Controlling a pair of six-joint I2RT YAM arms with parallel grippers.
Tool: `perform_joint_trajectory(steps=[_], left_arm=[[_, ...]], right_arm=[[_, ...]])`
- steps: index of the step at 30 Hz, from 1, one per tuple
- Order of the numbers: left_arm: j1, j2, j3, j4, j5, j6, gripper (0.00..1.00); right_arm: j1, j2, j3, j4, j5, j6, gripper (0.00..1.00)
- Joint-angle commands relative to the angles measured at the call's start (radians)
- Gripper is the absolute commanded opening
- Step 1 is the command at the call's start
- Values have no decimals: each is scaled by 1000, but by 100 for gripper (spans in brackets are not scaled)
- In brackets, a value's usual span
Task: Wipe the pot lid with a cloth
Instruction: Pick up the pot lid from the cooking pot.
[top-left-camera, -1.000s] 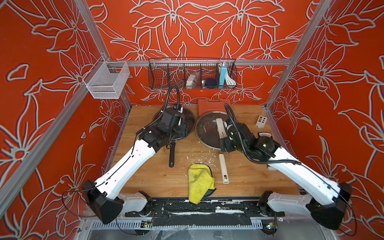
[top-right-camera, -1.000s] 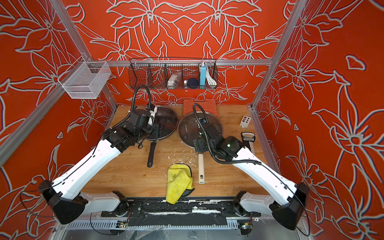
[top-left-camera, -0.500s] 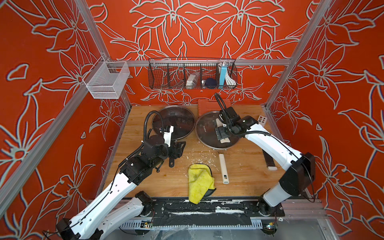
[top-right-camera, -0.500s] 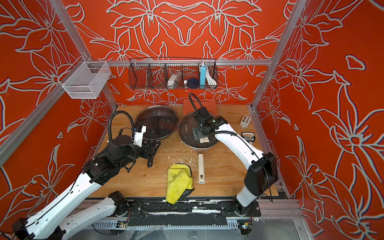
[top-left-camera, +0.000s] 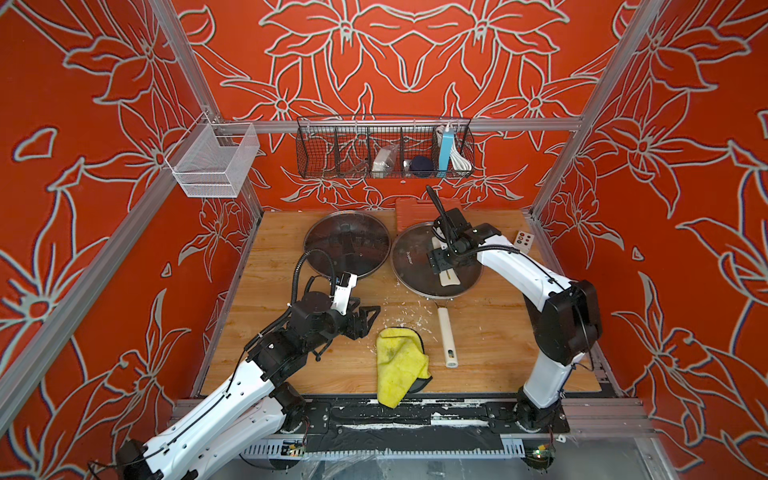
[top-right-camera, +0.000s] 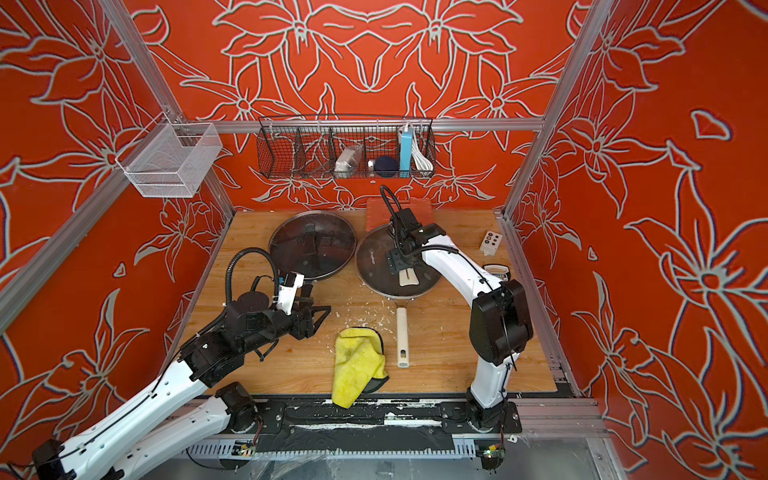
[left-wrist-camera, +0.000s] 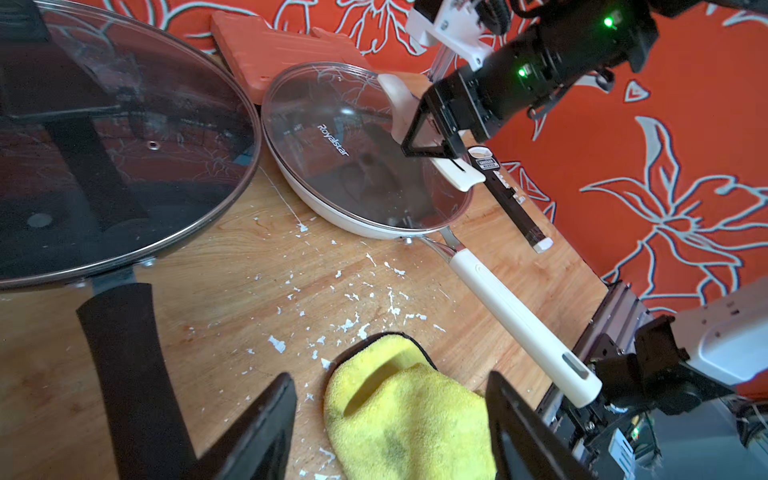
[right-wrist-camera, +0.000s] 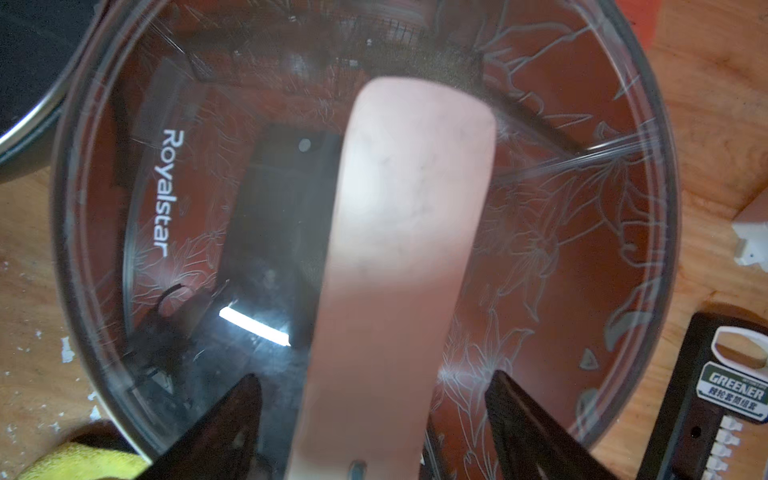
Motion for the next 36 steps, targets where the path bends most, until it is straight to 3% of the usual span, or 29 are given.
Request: perform_joint_trajectory(steps=[1, 12, 16, 25, 36], left_arm=[[-15, 5, -10, 76, 69, 57, 72], [-102, 99, -79, 133, 34, 137, 72], [-122, 127, -82, 122, 53, 186, 73], [-178, 206, -128, 181, 94, 285, 74], [-241, 281, -127, 173, 214, 340, 75]], right_arm=[[-9, 30, 35, 5, -33, -31, 84], [-22, 86, 76, 0, -65, -54, 68], [-23, 97, 85, -12, -67, -52, 50], [-23, 102, 100, -27, -49, -55, 0], [-28, 103, 258, -99, -4, -63, 0]])
